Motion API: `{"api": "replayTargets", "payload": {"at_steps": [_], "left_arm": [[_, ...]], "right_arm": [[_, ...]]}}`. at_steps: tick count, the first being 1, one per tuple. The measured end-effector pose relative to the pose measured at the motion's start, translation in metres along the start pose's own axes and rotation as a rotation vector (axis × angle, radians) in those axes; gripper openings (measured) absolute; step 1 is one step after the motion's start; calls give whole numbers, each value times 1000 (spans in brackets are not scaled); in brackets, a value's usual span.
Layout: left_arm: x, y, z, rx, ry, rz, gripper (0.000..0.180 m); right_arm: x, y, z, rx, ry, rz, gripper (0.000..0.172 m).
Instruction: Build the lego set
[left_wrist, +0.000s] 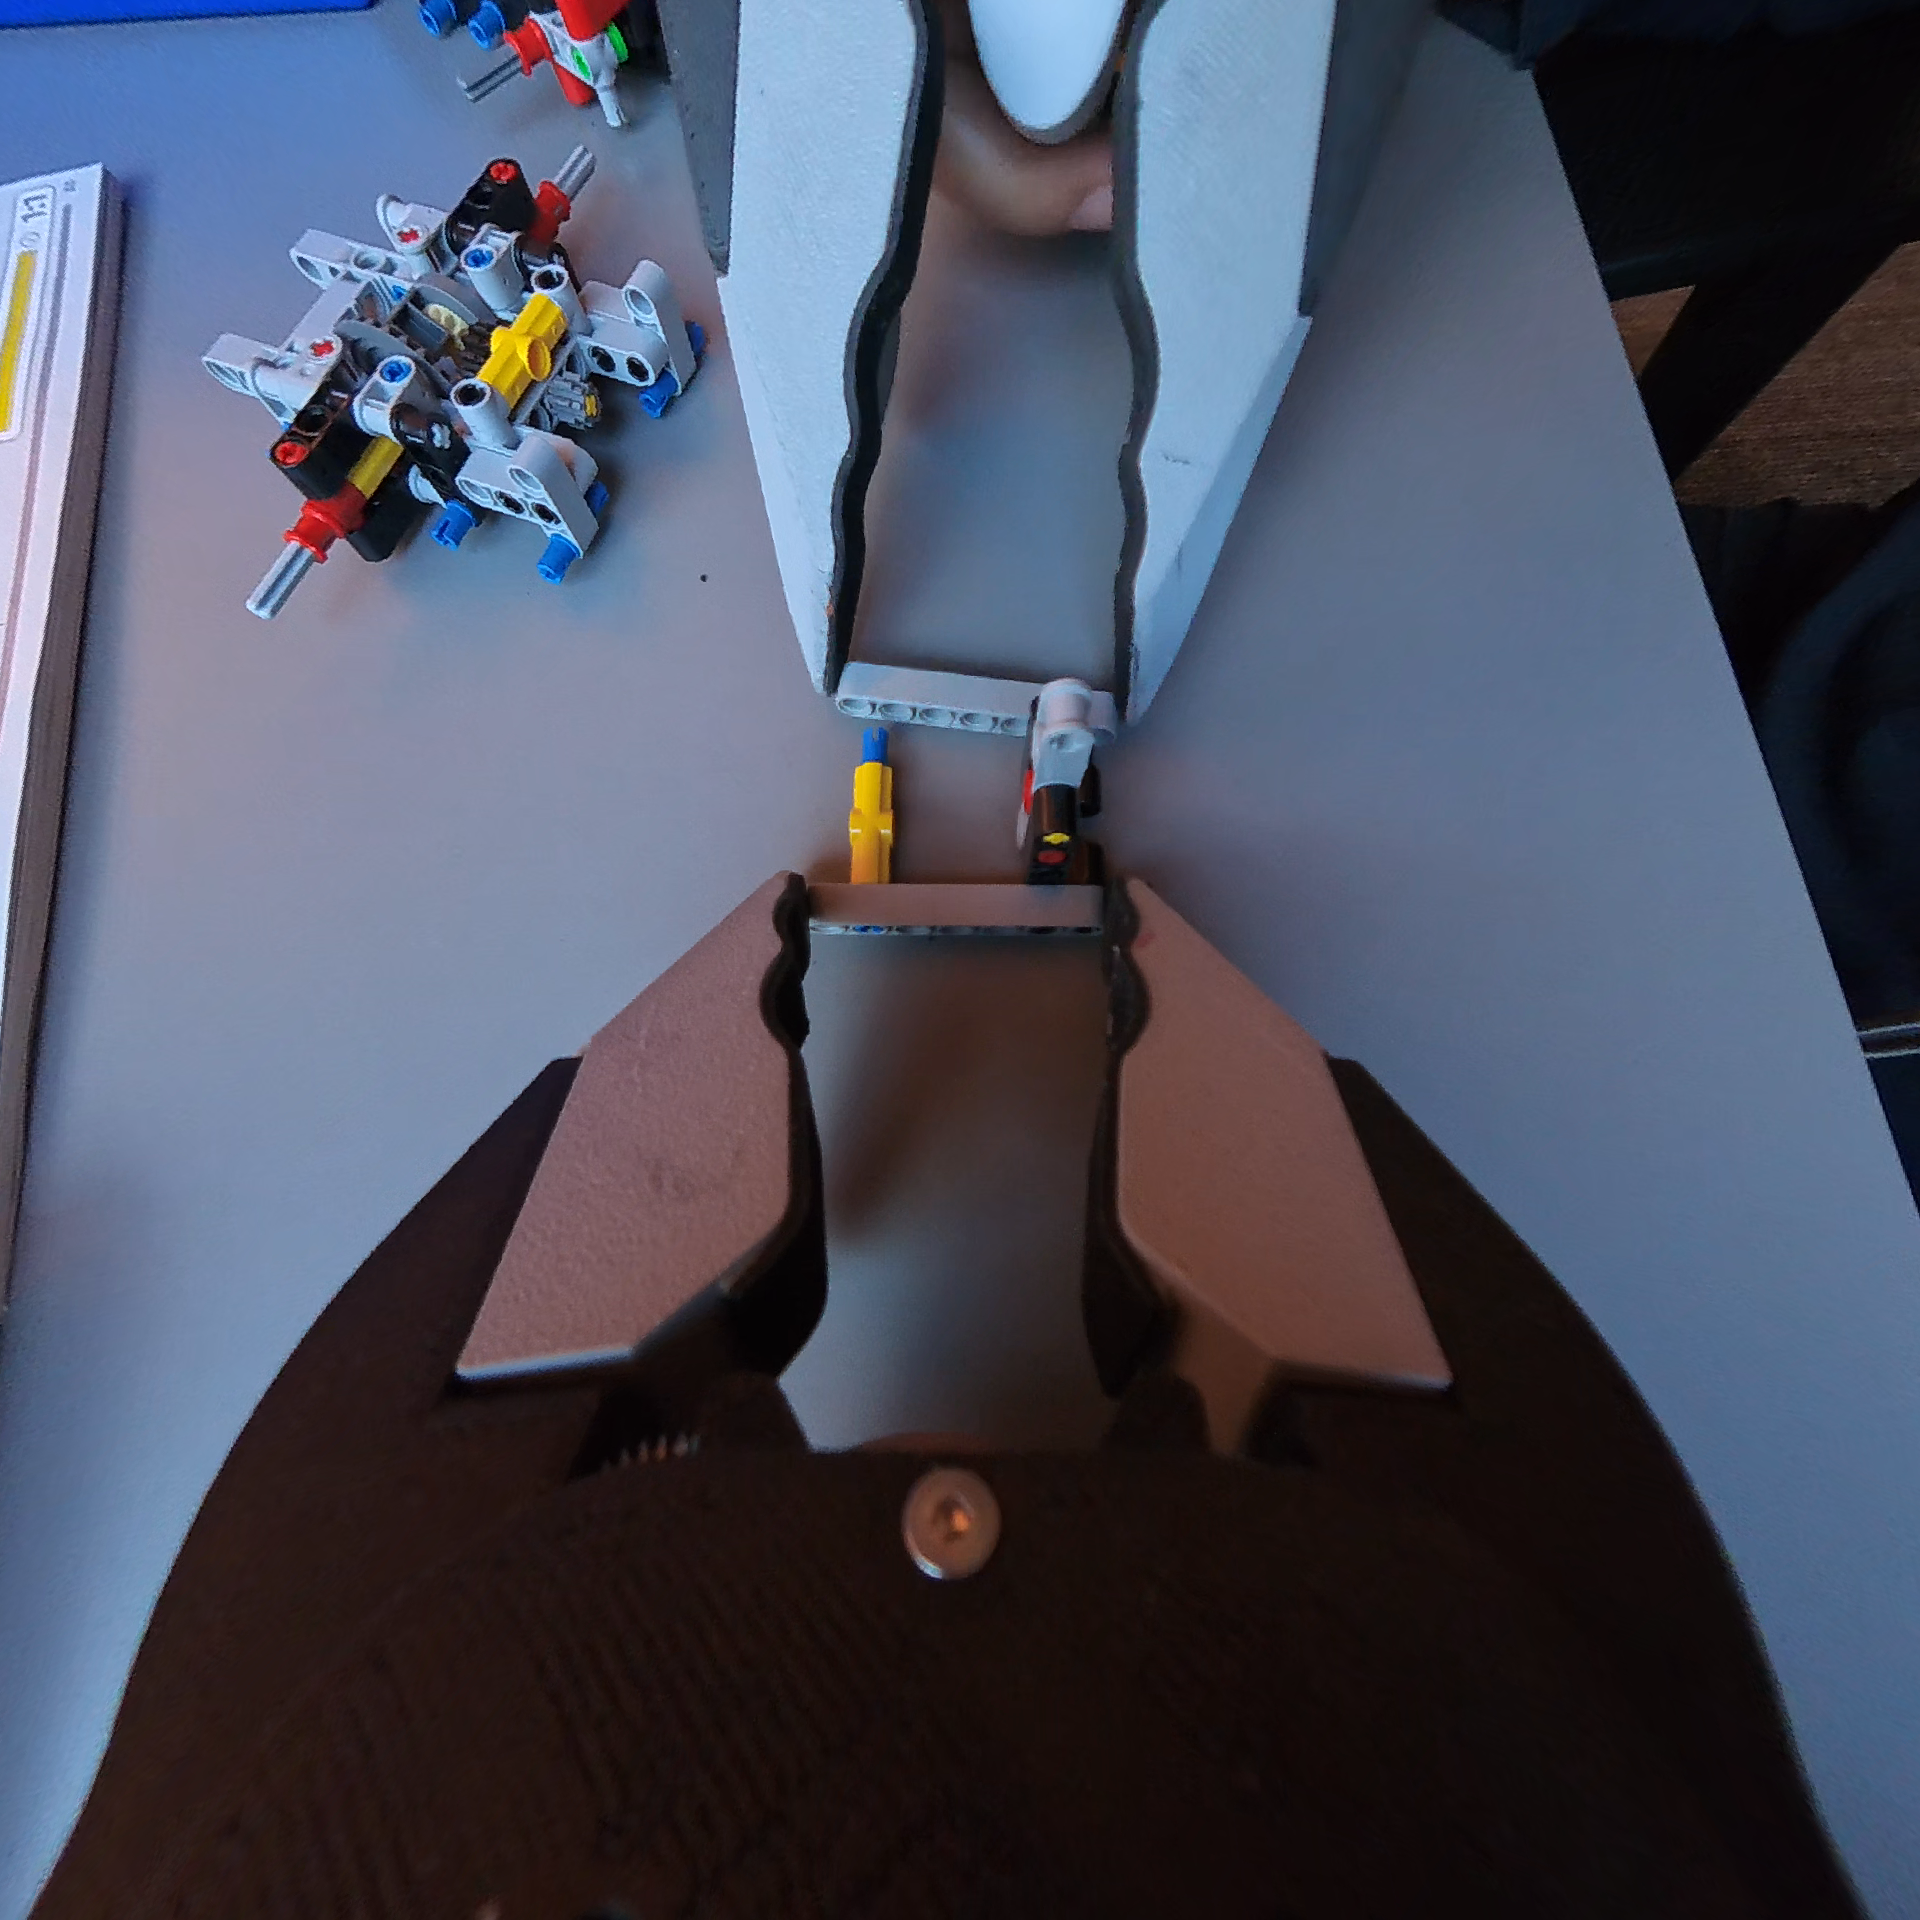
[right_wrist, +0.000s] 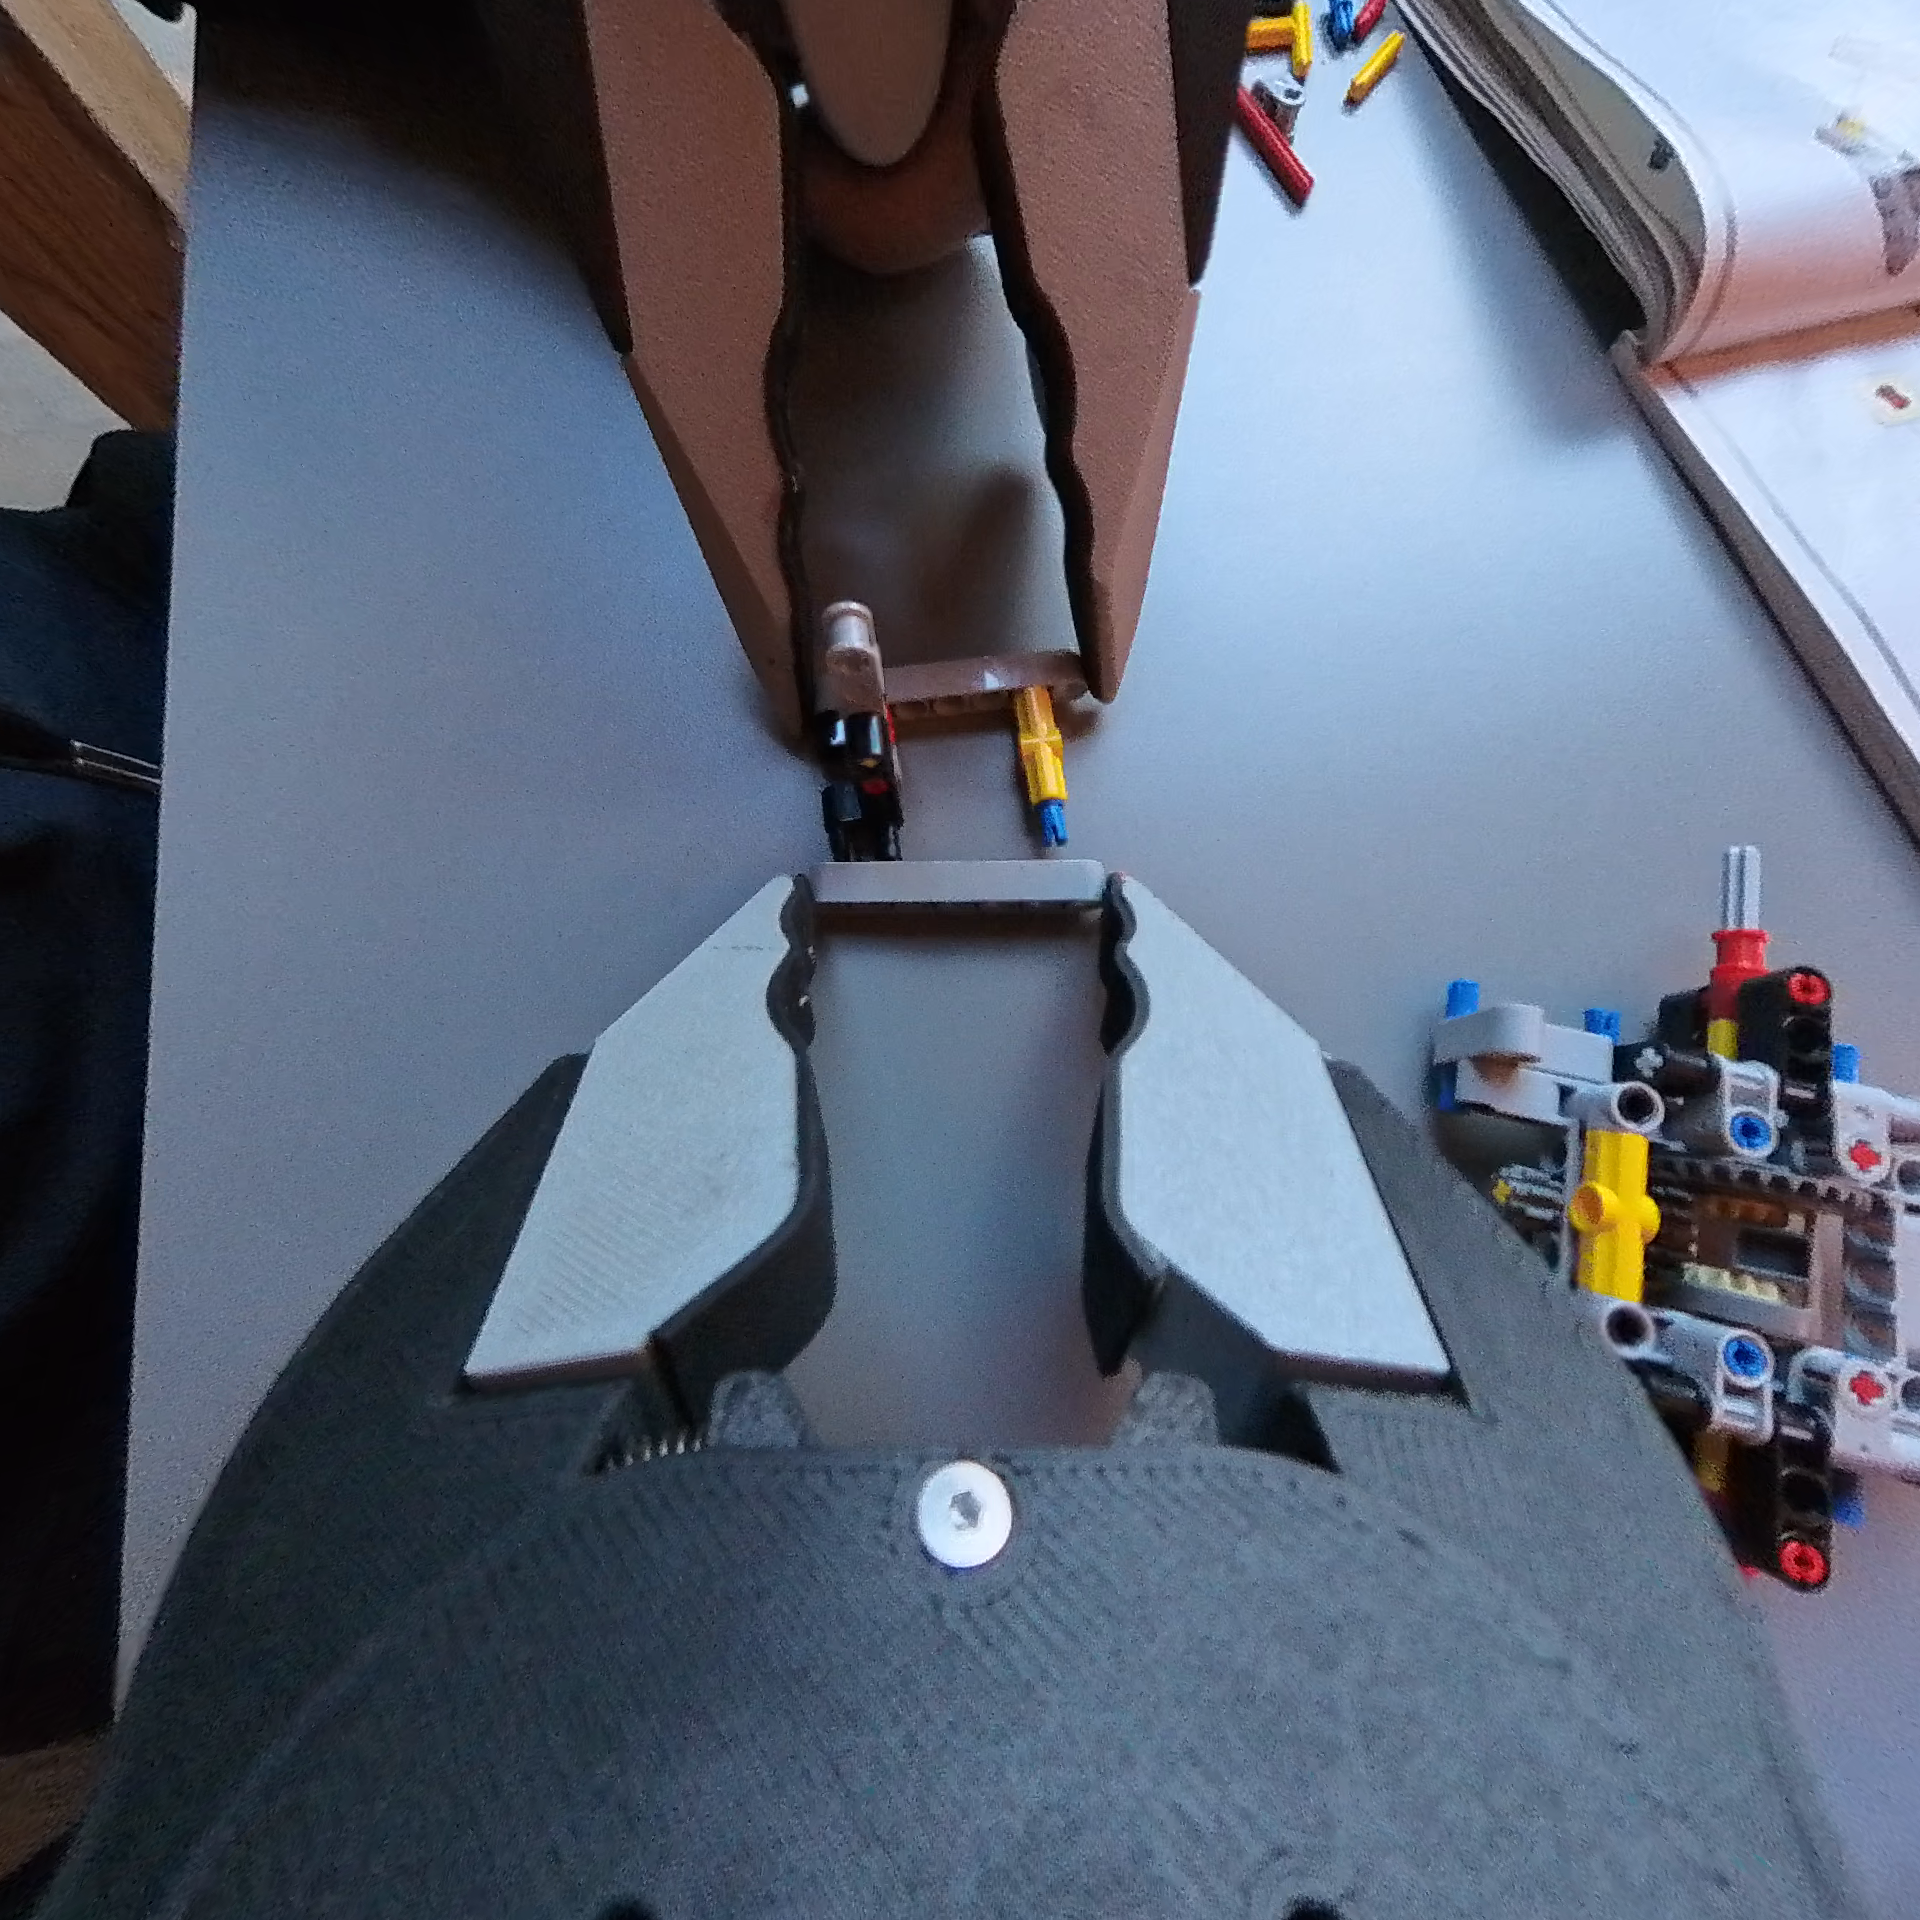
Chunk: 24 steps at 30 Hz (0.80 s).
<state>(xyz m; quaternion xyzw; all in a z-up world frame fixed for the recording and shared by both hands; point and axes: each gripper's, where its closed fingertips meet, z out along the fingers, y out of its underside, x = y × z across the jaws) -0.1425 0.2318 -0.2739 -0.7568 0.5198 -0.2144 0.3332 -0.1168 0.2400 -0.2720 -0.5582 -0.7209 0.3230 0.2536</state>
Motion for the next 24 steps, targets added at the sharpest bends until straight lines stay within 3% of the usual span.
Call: {"api": "replayTargets", "payload": {"at_steps": [24], "left_arm": [[2, 1, 0, -5, 26, -8, 55]], "right_arm": [[-1, -3, 5, -87, -48, -71, 52]]}}
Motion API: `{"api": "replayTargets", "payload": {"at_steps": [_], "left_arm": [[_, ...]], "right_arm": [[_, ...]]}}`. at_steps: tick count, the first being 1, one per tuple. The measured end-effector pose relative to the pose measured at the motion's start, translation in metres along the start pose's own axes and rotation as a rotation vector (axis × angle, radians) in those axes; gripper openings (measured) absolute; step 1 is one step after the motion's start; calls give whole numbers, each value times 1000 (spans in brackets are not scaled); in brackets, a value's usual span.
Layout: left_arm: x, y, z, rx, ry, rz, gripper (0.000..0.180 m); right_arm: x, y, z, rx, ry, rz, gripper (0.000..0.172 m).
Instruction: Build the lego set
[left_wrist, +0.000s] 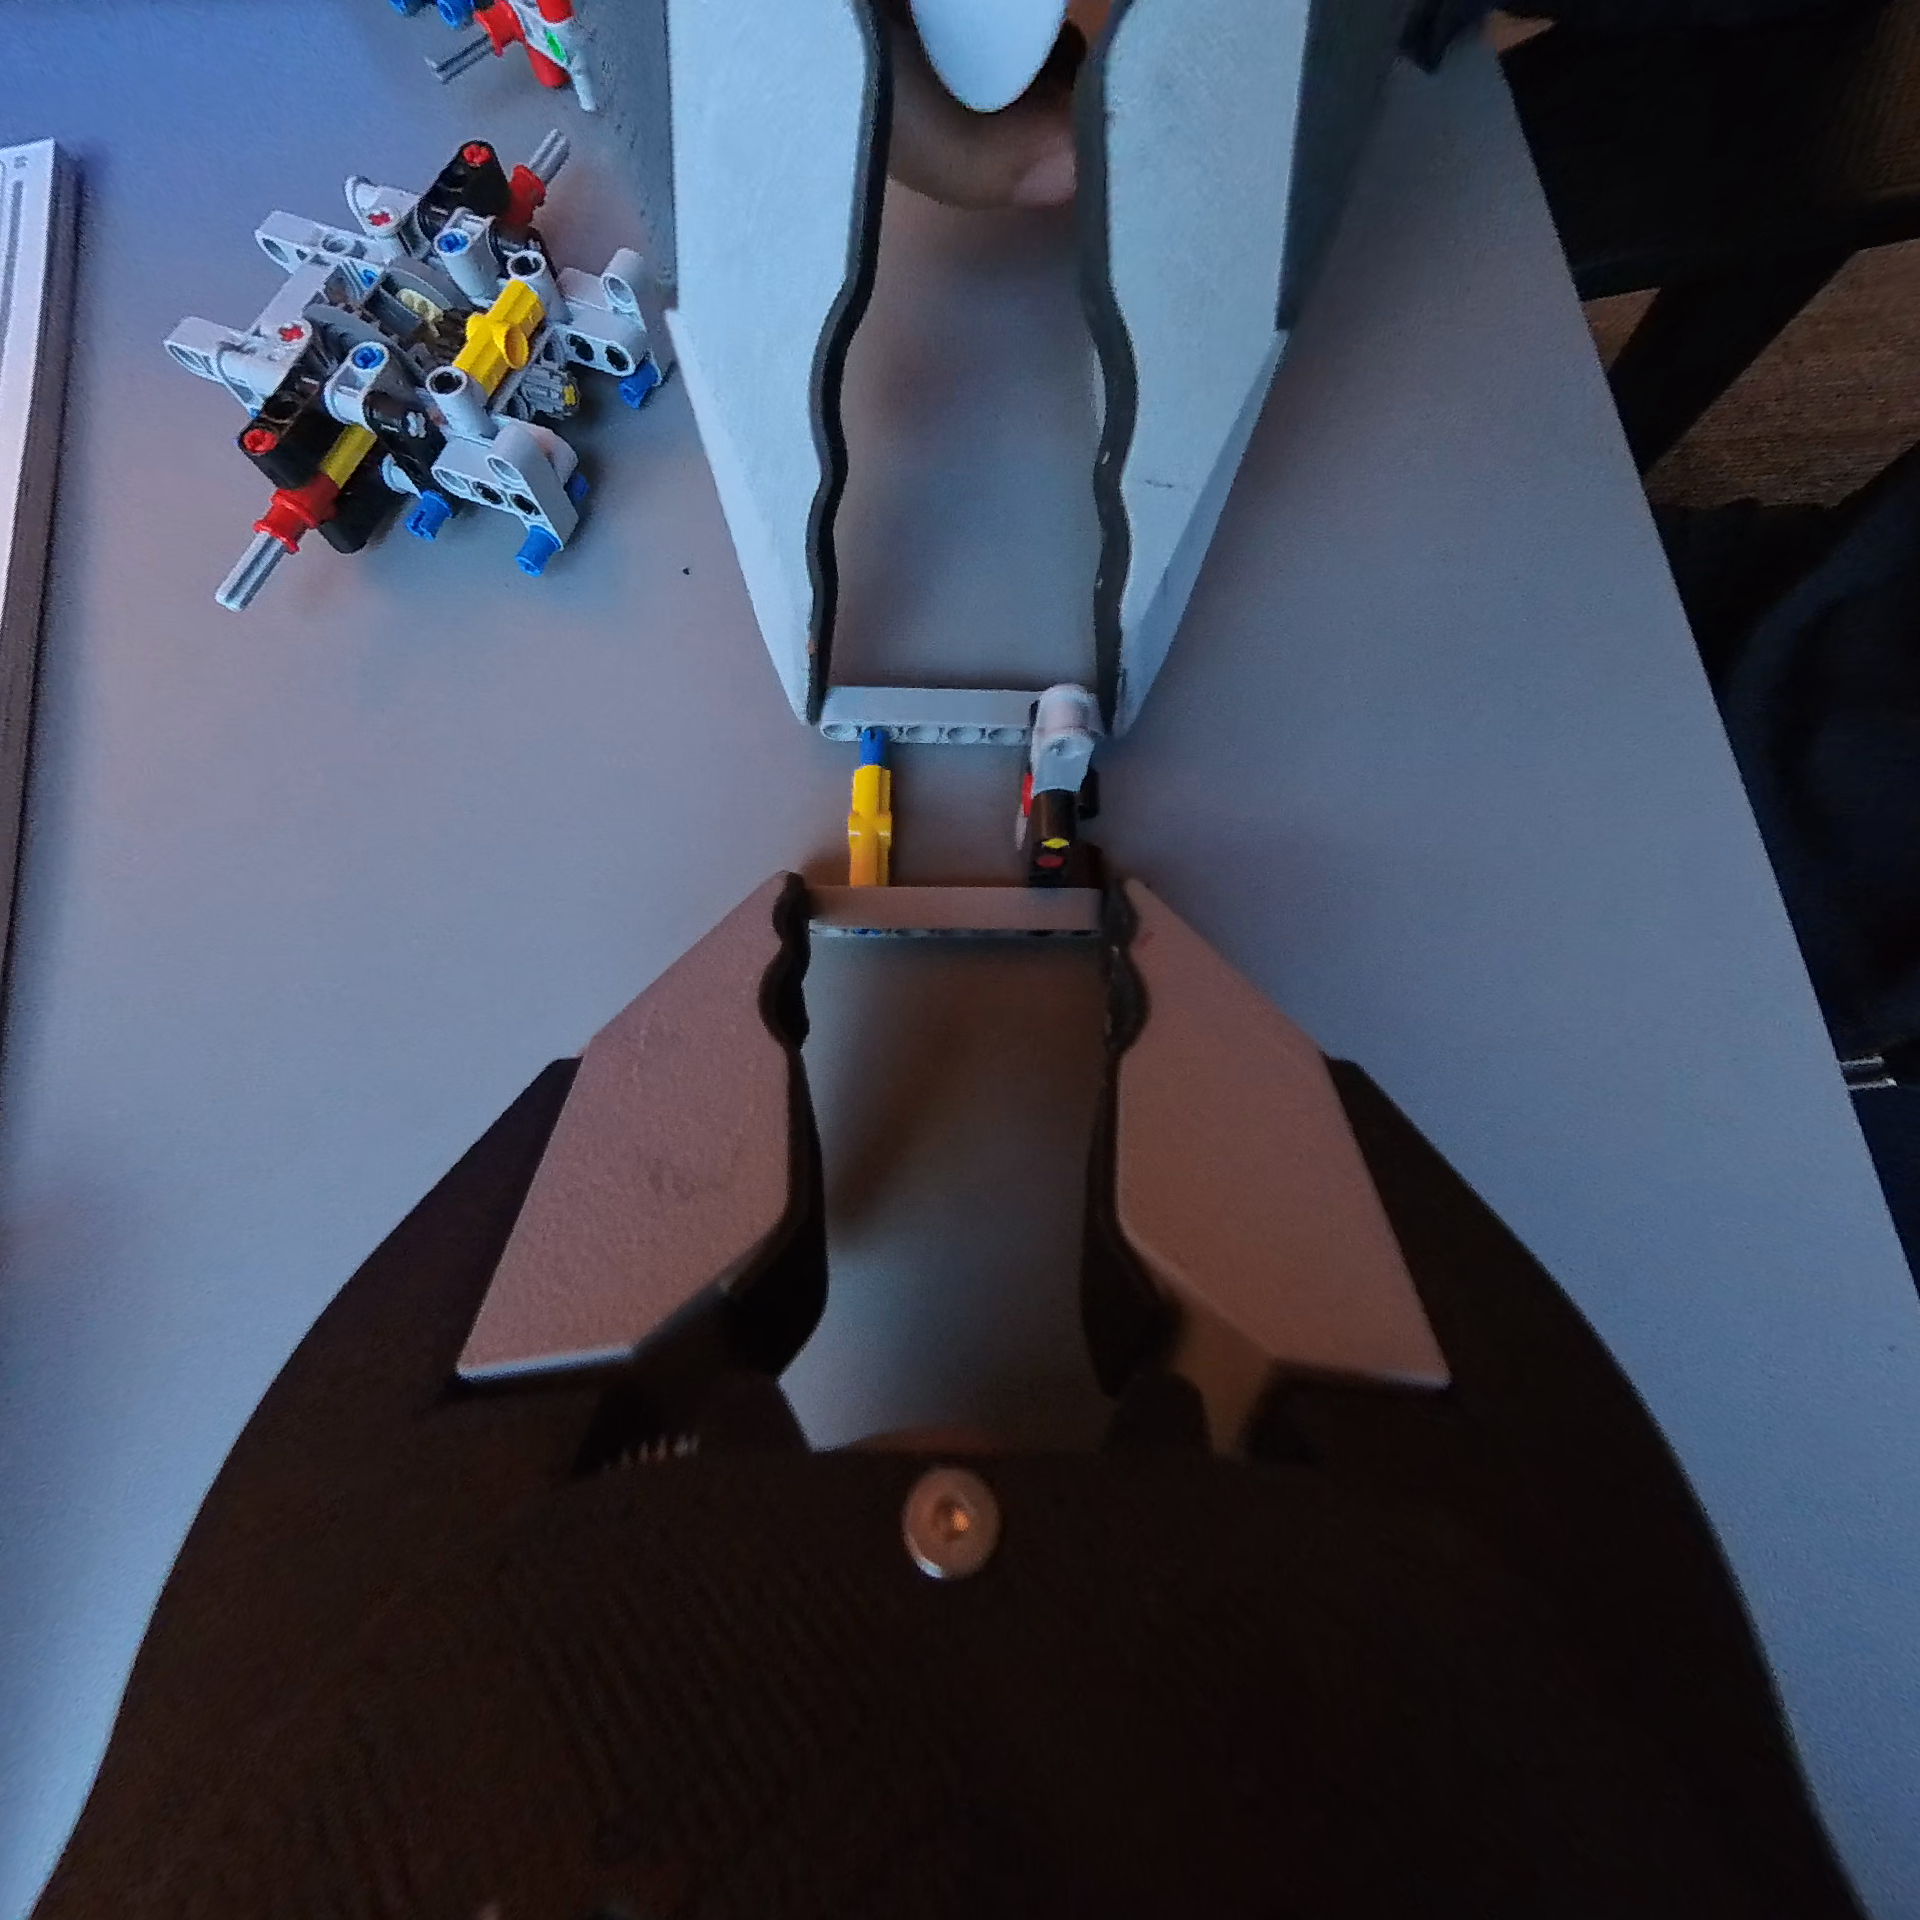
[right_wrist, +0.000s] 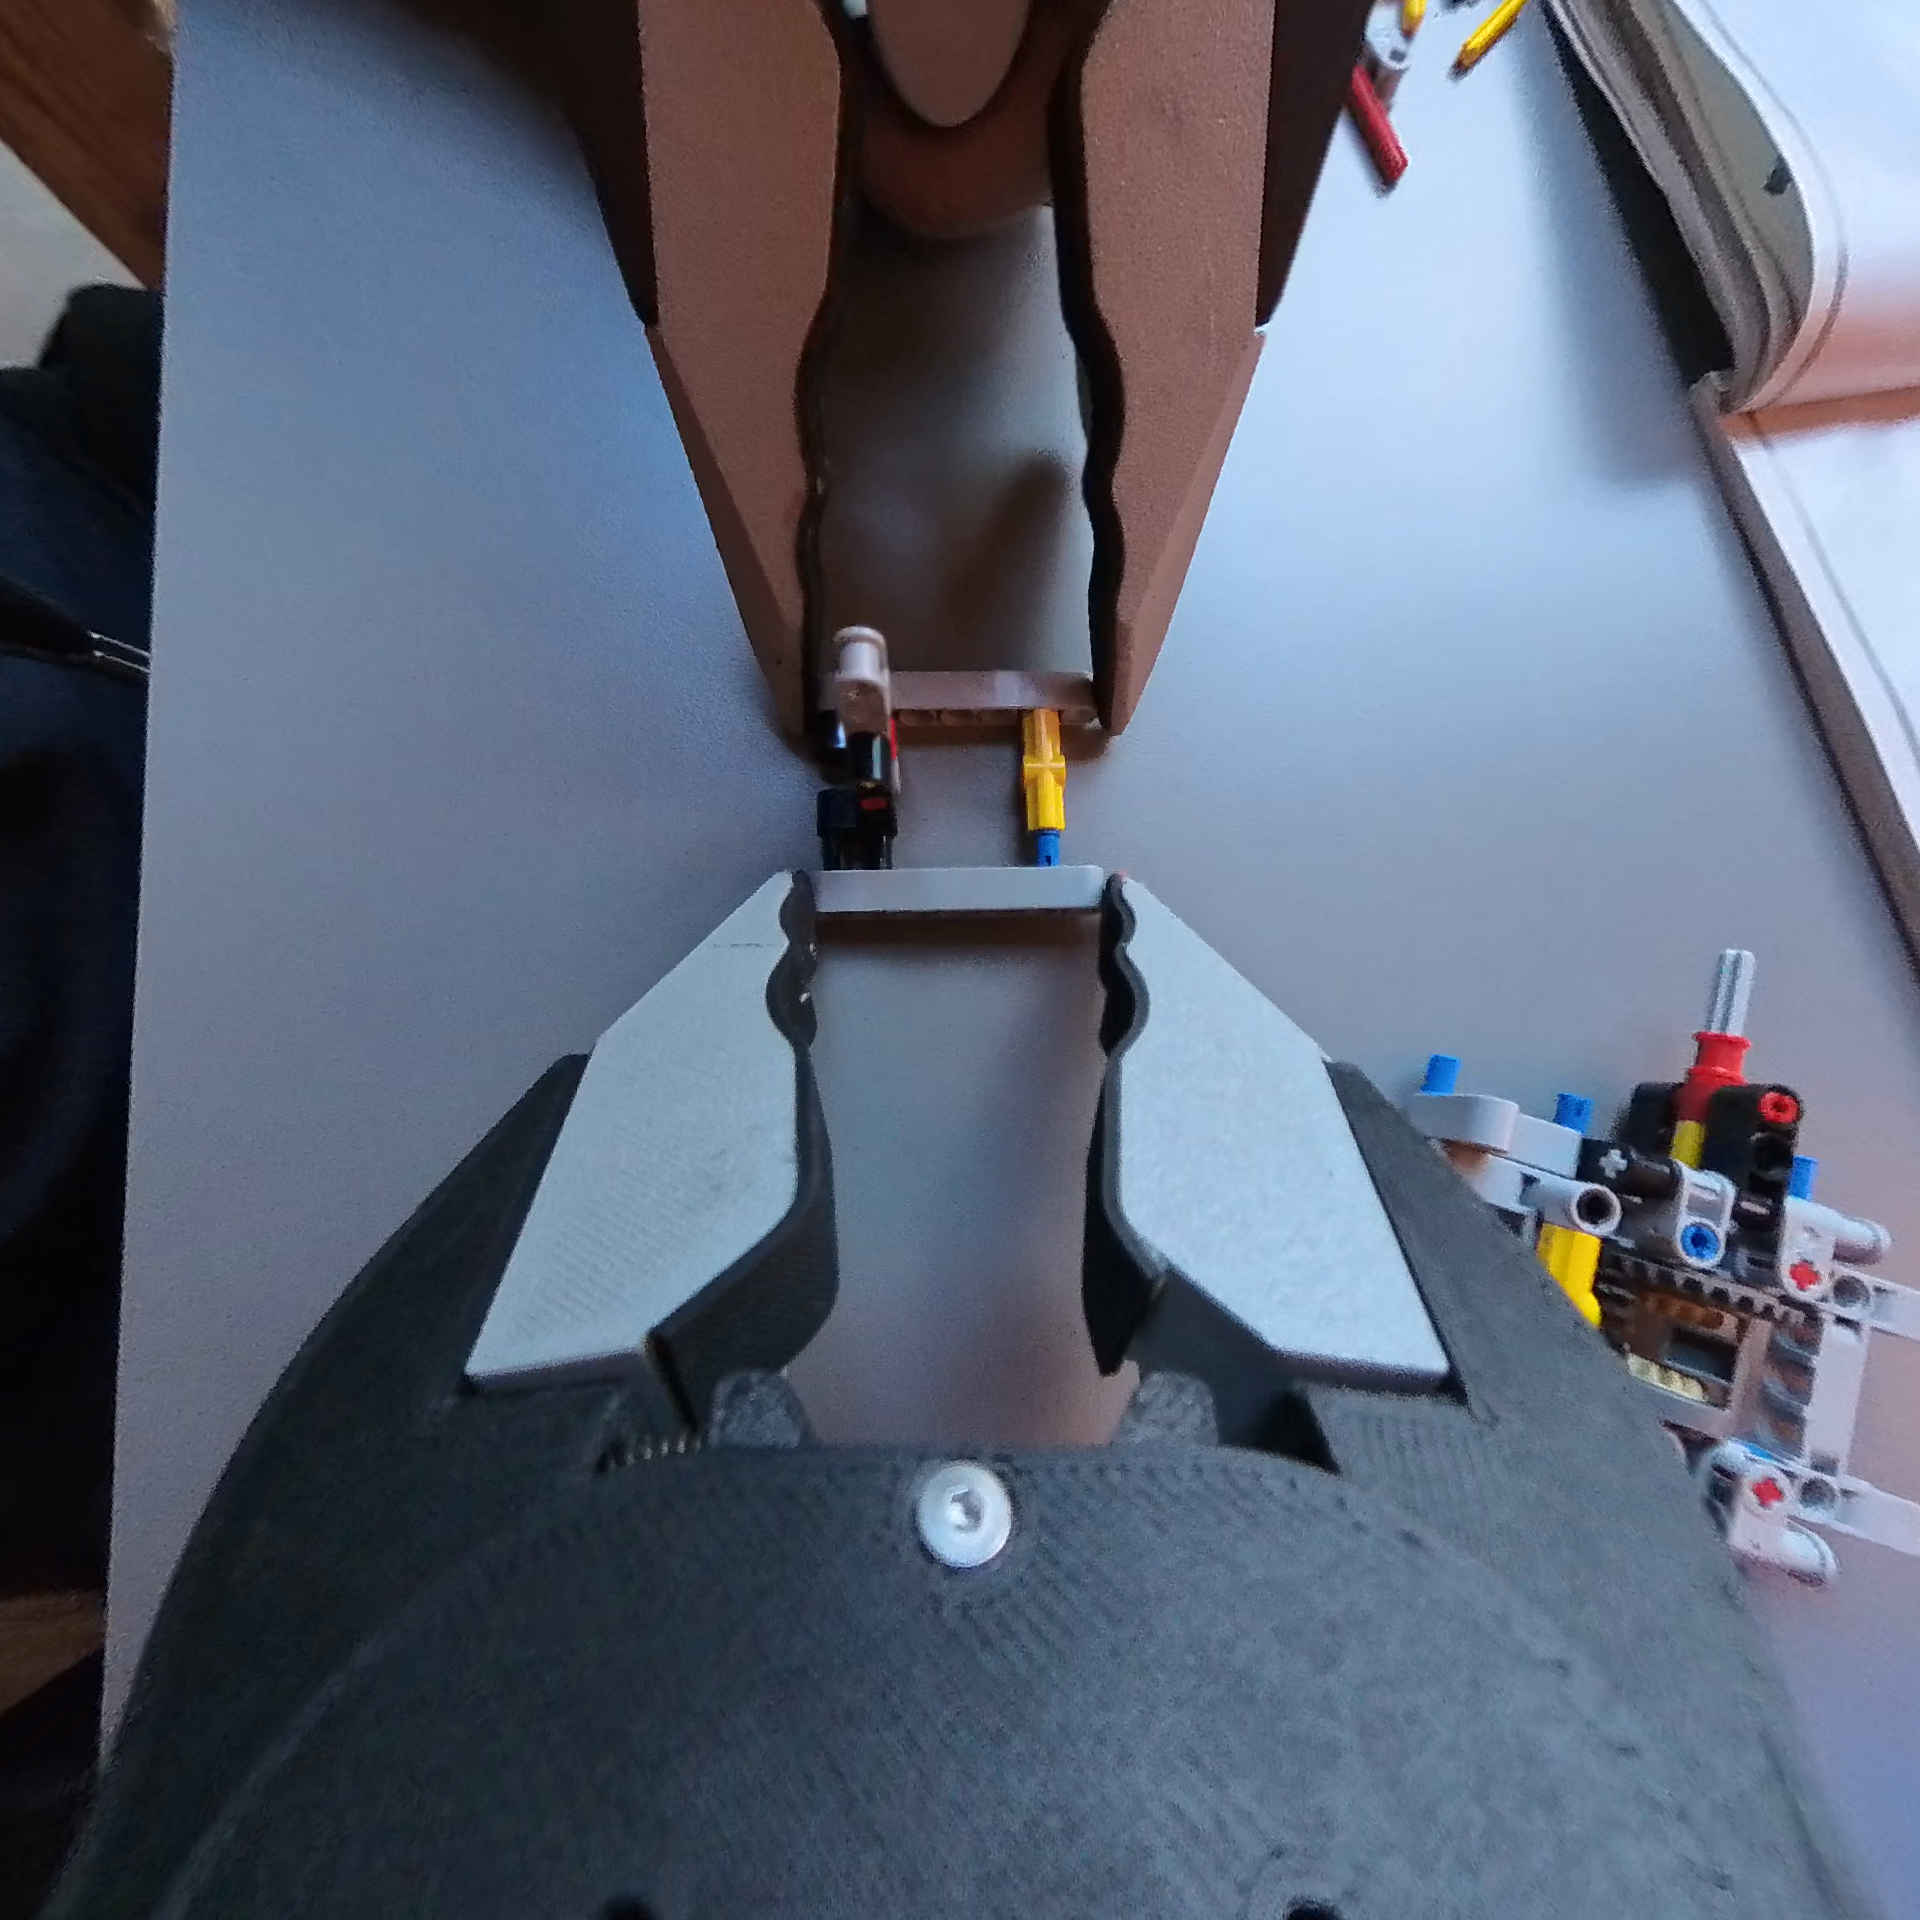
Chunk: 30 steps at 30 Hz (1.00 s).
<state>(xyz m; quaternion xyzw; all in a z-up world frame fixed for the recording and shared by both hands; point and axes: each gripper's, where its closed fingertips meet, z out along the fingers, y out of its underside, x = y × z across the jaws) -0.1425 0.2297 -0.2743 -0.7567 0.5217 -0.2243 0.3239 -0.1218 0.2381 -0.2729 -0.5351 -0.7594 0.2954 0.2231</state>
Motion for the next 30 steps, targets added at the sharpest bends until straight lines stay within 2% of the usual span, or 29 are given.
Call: {"api": "replayTargets", "payload": {"at_steps": [6, 13, 14, 21, 27, 29, 30], "left_arm": [[1, 0, 0, 0, 4, 2, 55], [0, 0, 1, -1, 8, -8, 54], [2, -1, 1, 2, 21, -4, 48], [3, -1, 2, 3, 15, 2, 47], [3, -2, 2, 1, 5, -6, 47], [4, -2, 1, 3, -5, -5, 60], [6, -4, 0, 17, -1, -1, 61]], "right_arm": [[0, 0, 1, -8, -67, -13, 52], [1, -3, 5, -50, -27, 1, 53], [1, -4, 7, -48, -17, -4, 53], [4, -4, 6, 39, -15, 31, 54], [9, -2, 1, 54, 6, 97, 74], [9, 2, -4, 56, 33, 142, 77], [9, 3, -6, 64, 52, 170, 78]]}}
